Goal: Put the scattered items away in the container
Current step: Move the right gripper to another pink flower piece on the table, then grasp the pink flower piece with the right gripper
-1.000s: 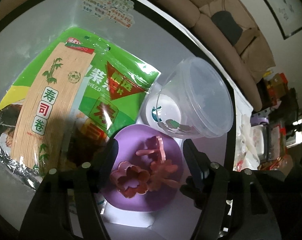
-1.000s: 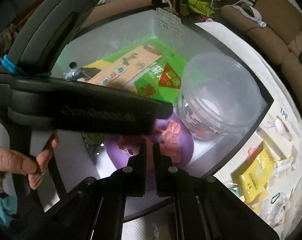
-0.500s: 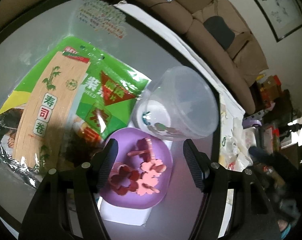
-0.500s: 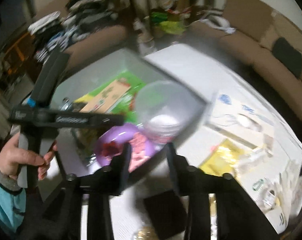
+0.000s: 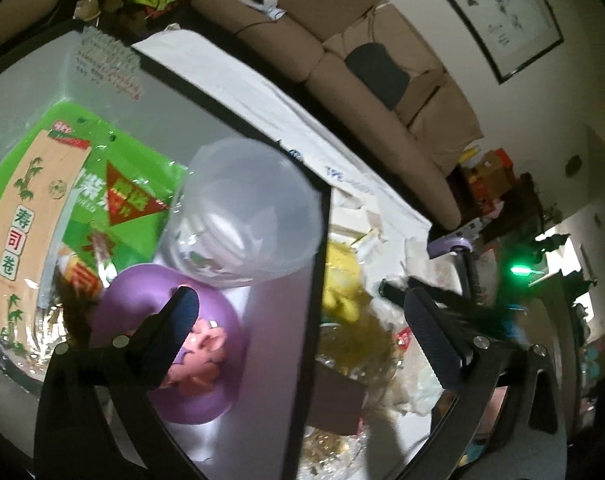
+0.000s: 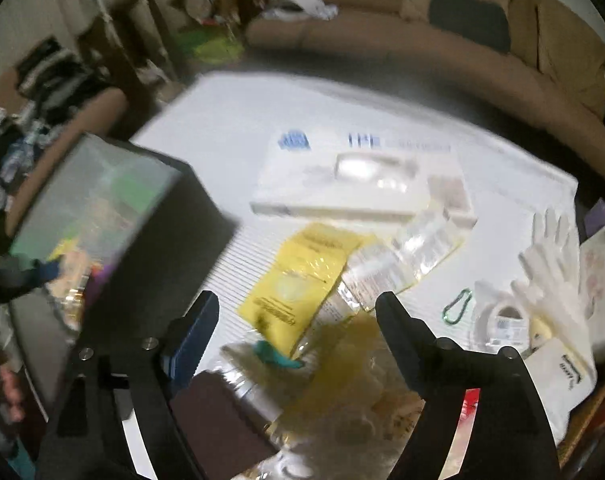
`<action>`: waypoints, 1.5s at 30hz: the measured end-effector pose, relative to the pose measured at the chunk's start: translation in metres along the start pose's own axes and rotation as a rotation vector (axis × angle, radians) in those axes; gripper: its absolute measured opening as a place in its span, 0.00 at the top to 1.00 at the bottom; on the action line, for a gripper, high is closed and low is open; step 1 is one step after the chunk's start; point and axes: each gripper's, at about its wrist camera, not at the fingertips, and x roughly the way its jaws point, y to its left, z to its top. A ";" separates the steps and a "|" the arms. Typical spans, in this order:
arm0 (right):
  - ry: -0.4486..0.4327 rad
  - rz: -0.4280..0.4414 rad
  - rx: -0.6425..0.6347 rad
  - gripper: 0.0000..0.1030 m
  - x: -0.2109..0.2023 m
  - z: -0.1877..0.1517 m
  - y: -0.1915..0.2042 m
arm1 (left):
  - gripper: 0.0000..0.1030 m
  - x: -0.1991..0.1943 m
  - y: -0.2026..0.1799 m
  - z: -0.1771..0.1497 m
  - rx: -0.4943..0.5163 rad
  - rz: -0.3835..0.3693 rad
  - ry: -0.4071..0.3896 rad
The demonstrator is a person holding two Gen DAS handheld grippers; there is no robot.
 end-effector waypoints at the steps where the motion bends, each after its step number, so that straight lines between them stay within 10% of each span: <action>1: 0.018 -0.016 -0.003 0.19 0.012 0.001 0.002 | 0.00 0.000 -0.003 0.000 0.001 -0.010 -0.006; 9: 0.084 -0.072 0.062 0.24 0.067 -0.008 -0.005 | 0.00 0.013 -0.027 -0.005 0.051 -0.017 0.002; 11: 0.057 -0.096 0.014 0.69 0.061 -0.009 -0.004 | 0.00 0.017 -0.033 -0.006 0.067 -0.019 0.009; 14: 0.037 -0.095 -0.017 0.85 0.046 -0.010 -0.010 | 0.00 0.021 -0.042 -0.010 0.090 -0.027 0.024; 29: 0.080 -0.263 -0.017 0.84 0.015 -0.025 -0.069 | 0.00 0.035 -0.055 -0.023 0.120 -0.039 0.079; 37: -0.123 -0.143 -0.040 0.33 -0.015 0.013 -0.038 | 0.00 0.024 -0.051 -0.017 0.081 -0.070 0.036; 45: 0.021 -0.116 -0.152 0.45 0.066 0.028 0.006 | 0.00 0.027 -0.047 -0.012 0.074 -0.068 0.042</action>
